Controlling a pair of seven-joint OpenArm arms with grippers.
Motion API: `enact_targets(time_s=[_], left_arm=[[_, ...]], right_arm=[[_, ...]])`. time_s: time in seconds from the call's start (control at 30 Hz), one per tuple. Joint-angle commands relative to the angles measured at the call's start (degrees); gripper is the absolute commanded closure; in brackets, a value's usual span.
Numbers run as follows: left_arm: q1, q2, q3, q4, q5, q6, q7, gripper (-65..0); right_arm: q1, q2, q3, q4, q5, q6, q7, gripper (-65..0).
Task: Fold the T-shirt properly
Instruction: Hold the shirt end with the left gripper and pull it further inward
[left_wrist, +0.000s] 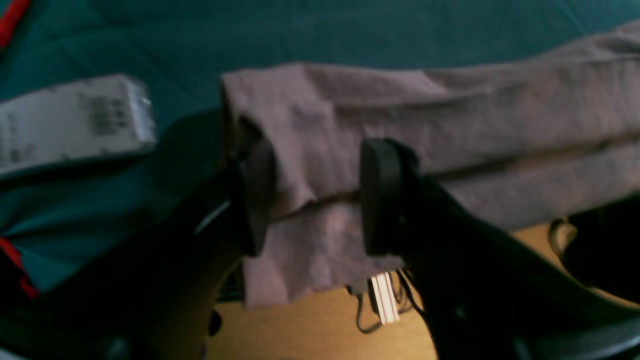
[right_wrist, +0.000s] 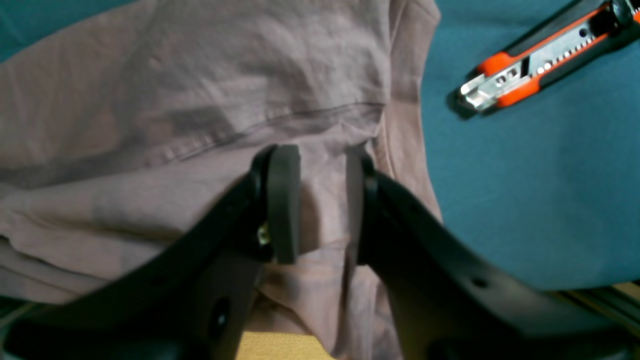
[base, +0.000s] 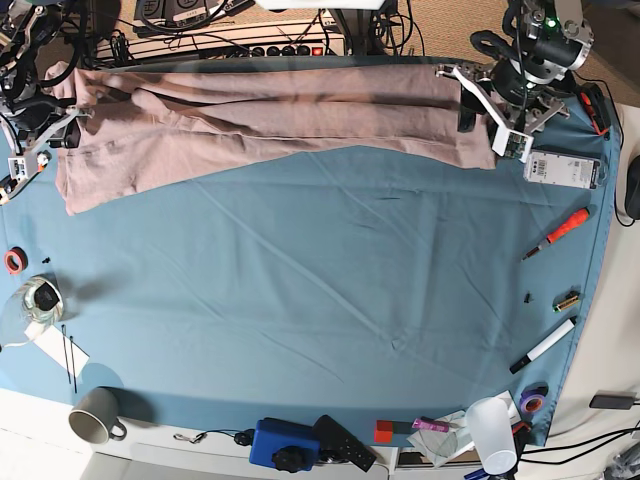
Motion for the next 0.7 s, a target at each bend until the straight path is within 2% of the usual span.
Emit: enact_targets(time_s=[0.0, 0.1, 0.3, 0.4, 0.5, 0.57, 0.67], left_arm=[[0.35, -0.04, -0.17, 1.14, 0.66, 0.11, -1.97, -28.6], [0.37, 0.94, -0.17, 1.14, 2.58, 0.13, -4.66, -28.6], [0.33, 2.21, -0.17, 0.59, 4.2, 0.2, -4.5, -28.7], [-0.74, 2.19, -0.17, -2.82, 6.49, 1.75, -4.33, -32.9], [-3.23, 2.19, -0.17, -8.24, 7.04, 2.78, -2.49, -39.4], [-5.2, 2.19, -0.17, -11.17, 6.1, 2.78, 0.57, -39.9], [-7.37, 2.19, -0.17, -14.82, 5.95, 2.82, 1.88, -39.9]], right_arm=[[0.17, 1.42, 0.61, 0.76, 0.5, -0.11, 1.22, -16.4], [0.17, 1.42, 0.61, 0.76, 0.52, -0.11, 1.22, -16.4], [0.17, 1.42, 0.61, 0.76, 0.52, -0.11, 1.25, -16.4], [0.2, 1.42, 0.61, 0.76, 0.55, -0.11, 1.29, -16.4], [0.17, 1.42, 0.61, 0.76, 0.52, -0.11, 1.25, -16.4], [0.17, 1.42, 0.61, 0.76, 0.52, -0.11, 1.25, -16.4], [0.17, 1.42, 0.61, 0.76, 0.52, -0.11, 1.2, -16.4]])
